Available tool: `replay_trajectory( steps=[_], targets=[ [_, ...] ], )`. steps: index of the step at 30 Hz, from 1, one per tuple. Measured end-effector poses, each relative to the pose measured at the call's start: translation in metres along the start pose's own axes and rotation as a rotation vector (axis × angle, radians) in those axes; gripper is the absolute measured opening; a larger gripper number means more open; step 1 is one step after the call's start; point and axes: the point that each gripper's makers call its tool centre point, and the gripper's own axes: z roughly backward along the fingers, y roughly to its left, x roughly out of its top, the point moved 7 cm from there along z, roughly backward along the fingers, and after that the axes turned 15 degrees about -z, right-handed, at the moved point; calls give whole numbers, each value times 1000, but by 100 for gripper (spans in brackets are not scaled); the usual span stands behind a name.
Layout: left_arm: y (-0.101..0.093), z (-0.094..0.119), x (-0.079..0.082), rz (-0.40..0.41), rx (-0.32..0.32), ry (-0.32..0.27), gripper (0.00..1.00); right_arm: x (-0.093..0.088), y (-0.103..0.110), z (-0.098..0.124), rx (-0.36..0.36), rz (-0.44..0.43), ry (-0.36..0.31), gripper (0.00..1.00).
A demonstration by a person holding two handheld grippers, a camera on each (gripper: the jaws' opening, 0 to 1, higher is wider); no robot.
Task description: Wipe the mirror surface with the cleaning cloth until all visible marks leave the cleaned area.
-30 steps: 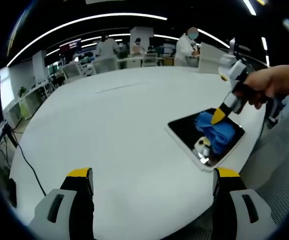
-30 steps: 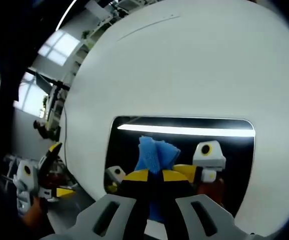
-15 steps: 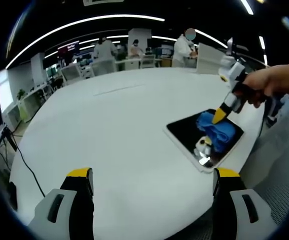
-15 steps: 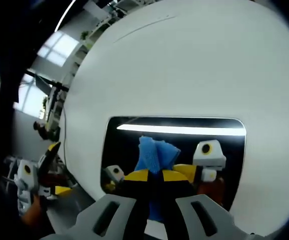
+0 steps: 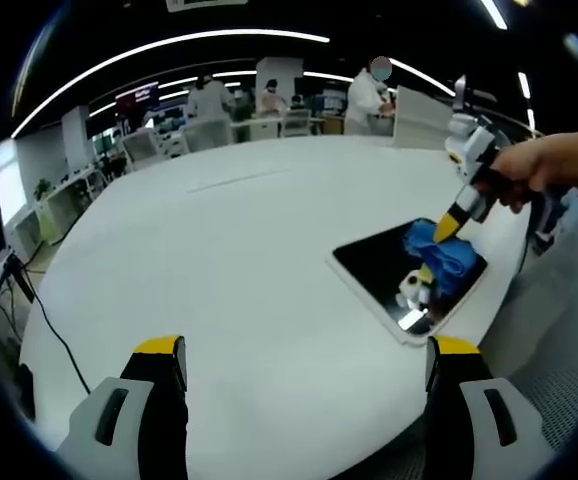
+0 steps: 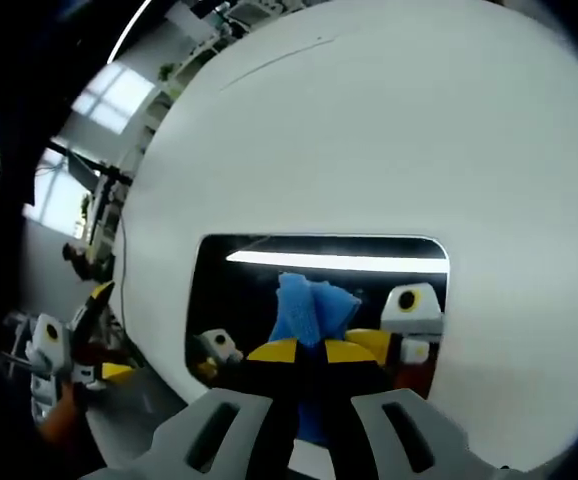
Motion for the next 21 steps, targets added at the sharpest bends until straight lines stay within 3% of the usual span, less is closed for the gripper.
replay_trajectory(
  steps=[21],
  targets=[
    [-1, 0, 1, 5, -10, 0, 100, 11, -28, 11, -28, -42, -18, 2]
  ],
)
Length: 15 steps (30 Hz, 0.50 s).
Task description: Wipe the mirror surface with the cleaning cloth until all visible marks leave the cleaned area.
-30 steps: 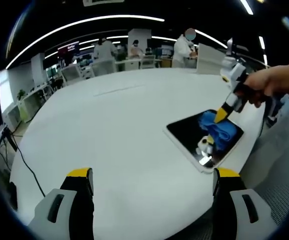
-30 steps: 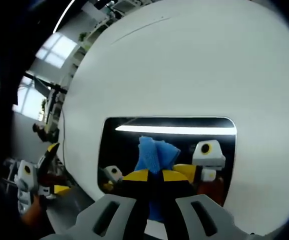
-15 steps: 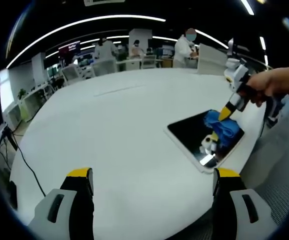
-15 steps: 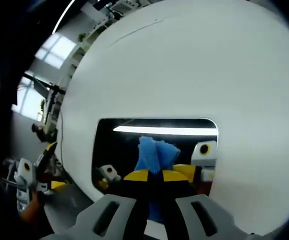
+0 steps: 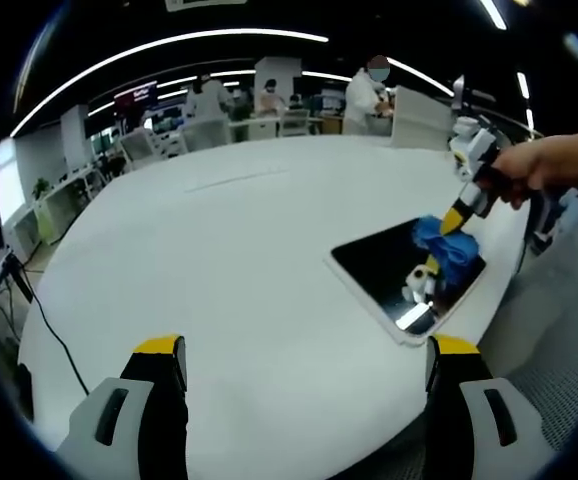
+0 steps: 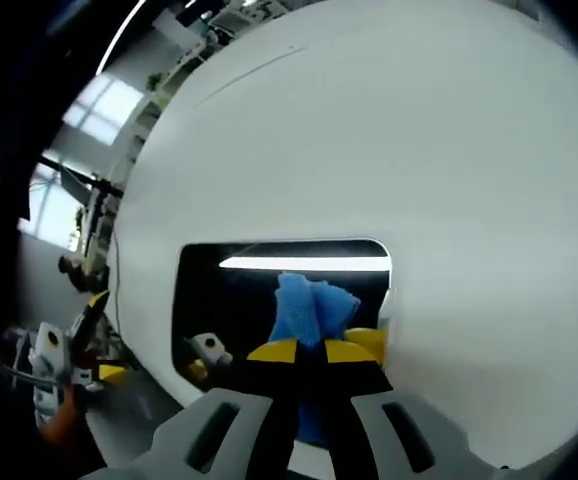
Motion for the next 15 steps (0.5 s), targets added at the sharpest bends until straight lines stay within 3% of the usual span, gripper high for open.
replay_trajectory(
  steps=[15],
  targets=[
    [-1, -1, 0, -8, -12, -10, 100, -2, -14, 12, -41, 2, -8, 2]
  ],
)
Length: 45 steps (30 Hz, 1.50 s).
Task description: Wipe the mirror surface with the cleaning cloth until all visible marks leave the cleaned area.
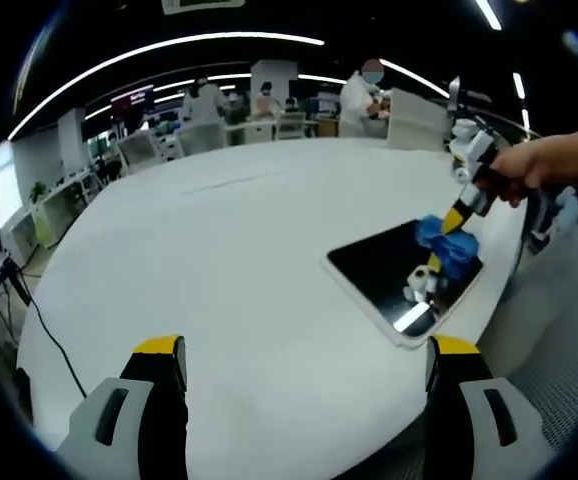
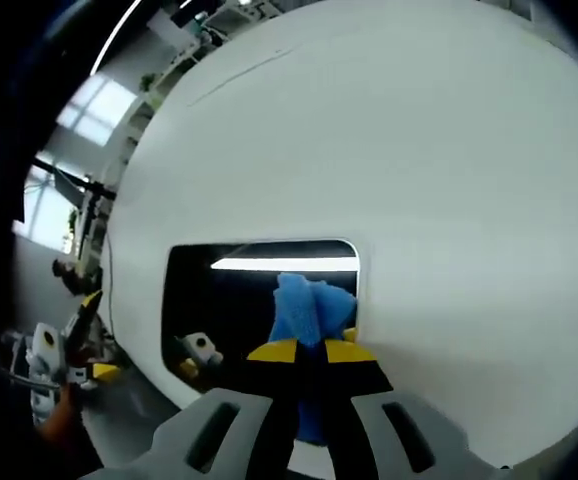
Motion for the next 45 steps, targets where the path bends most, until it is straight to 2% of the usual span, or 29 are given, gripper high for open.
replay_trajectory(
  steps=[8, 16, 32, 45],
  targets=[
    [-1, 1, 1, 3, -1, -2, 100, 1, -3, 0, -8, 6, -3, 2],
    [-1, 0, 1, 4, -1, 3, 100, 4, -6, 3, -44, 20, -3, 1],
    [-1, -1, 0, 1, -8, 0, 100, 6, -10, 0, -39, 19, -6, 2],
    [-2, -1, 1, -5, -9, 2, 100, 2, -8, 1, -47, 31, -33, 2]
  ],
)
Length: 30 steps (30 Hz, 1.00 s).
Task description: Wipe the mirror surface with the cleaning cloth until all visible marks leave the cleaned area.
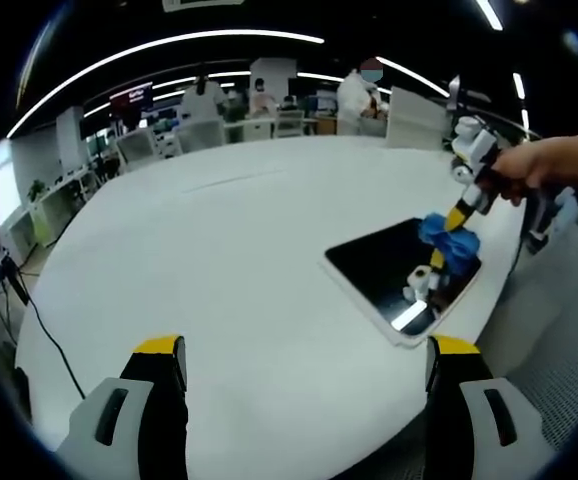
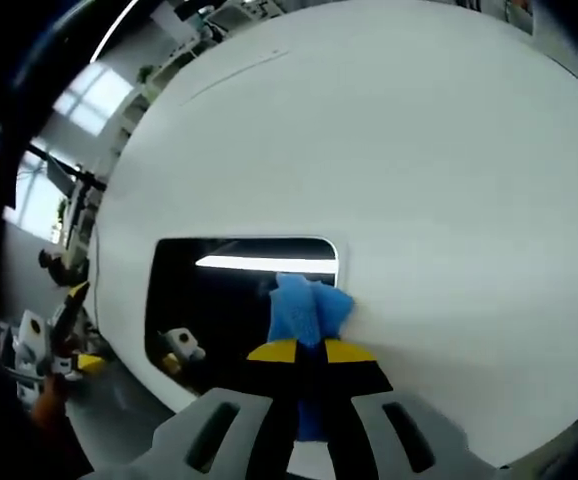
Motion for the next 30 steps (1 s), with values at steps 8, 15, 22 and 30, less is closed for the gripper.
replay_trajectory(
  steps=[8, 15, 22, 30],
  targets=[
    [-1, 0, 0, -6, -7, 5, 100, -6, 3, 3, -14, 8, -32, 2],
    [-1, 0, 0, -14, -8, 0, 100, -11, 0, 4, -5, -21, -30, 2],
    [0, 0, 0, -14, -3, 4, 100, -21, -2, 7, -1, -24, -16, 2],
    [0, 1, 0, -10, 3, 4, 100, -28, -3, 9, -2, -31, -16, 2]
  ],
)
